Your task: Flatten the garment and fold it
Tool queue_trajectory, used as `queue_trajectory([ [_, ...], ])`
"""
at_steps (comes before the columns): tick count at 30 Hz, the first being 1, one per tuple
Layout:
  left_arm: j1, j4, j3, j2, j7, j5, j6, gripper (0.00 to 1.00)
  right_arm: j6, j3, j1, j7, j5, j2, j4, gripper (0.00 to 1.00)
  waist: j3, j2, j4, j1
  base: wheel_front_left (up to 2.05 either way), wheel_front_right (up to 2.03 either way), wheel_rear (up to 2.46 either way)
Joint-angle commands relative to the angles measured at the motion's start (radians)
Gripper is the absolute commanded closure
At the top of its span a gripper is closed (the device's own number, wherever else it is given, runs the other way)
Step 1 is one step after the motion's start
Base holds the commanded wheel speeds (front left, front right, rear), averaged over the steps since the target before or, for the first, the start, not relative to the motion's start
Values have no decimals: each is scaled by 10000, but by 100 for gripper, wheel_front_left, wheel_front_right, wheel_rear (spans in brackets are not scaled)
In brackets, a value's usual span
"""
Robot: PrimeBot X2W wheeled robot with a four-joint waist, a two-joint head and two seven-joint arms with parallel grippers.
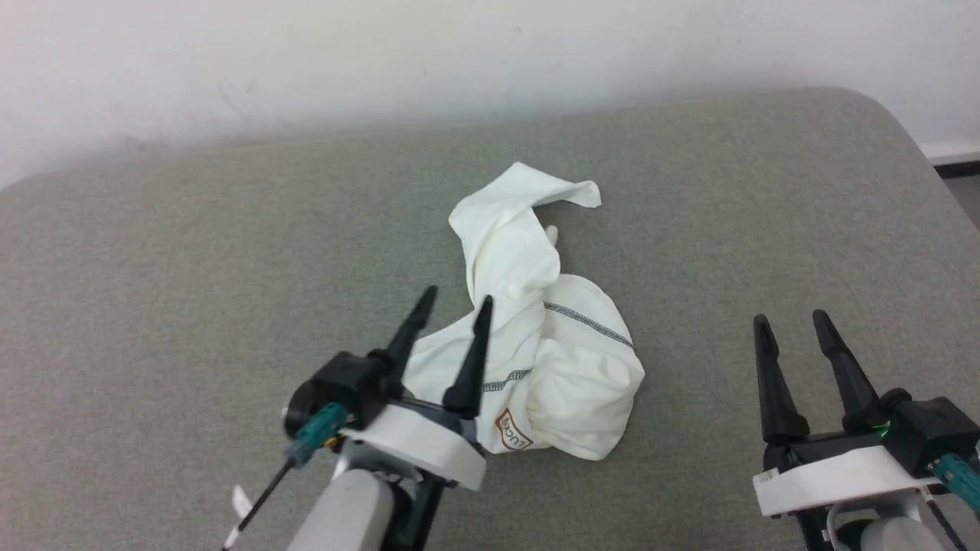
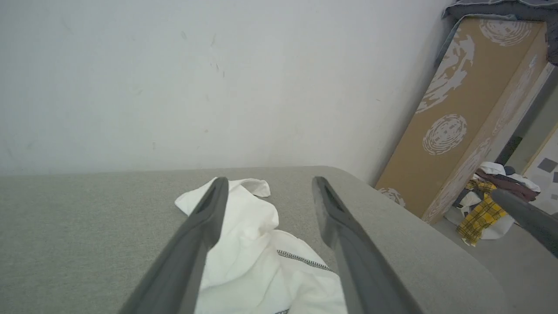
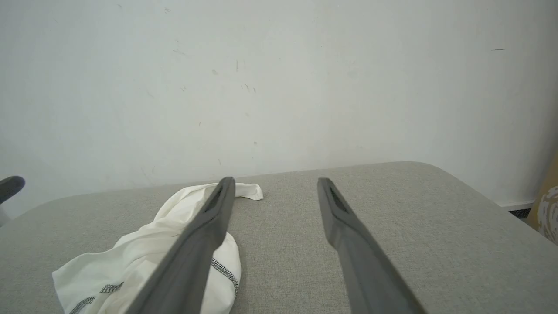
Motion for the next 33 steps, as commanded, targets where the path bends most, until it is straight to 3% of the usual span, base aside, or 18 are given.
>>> queue_trajectory([
  [1, 343, -383, 336, 34, -49, 161, 129, 0, -19, -3, 140, -45, -56, 22, -5, 0, -286, 0, 266, 0, 0, 0, 0],
  [13, 2301, -2005, 2945, 34, -49, 893, 530, 0, -19, 70, 485, -36, -72, 22, -11, 0, -519, 0, 594, 0, 0, 0, 0],
  [22, 2685, -2428, 3376, 34, -49, 1031, 466, 0, -19, 6, 47, 124, -157, 22, 219, 0, -171, 0, 1000, 0, 0, 0, 0],
  [27, 2431, -2532, 3299, 34, -49, 986, 547, 0, -19, 138, -1329, 533, -33, 22, 1266, 0, 178, 0, 1145, 0, 0, 0, 0],
  [33, 2123, -2577, 3075, 34, -49, 933, 520, 0, -19, 763, -3512, 1693, 484, 22, 3766, 0, 521, 0, 1566, 0, 0, 0, 0],
])
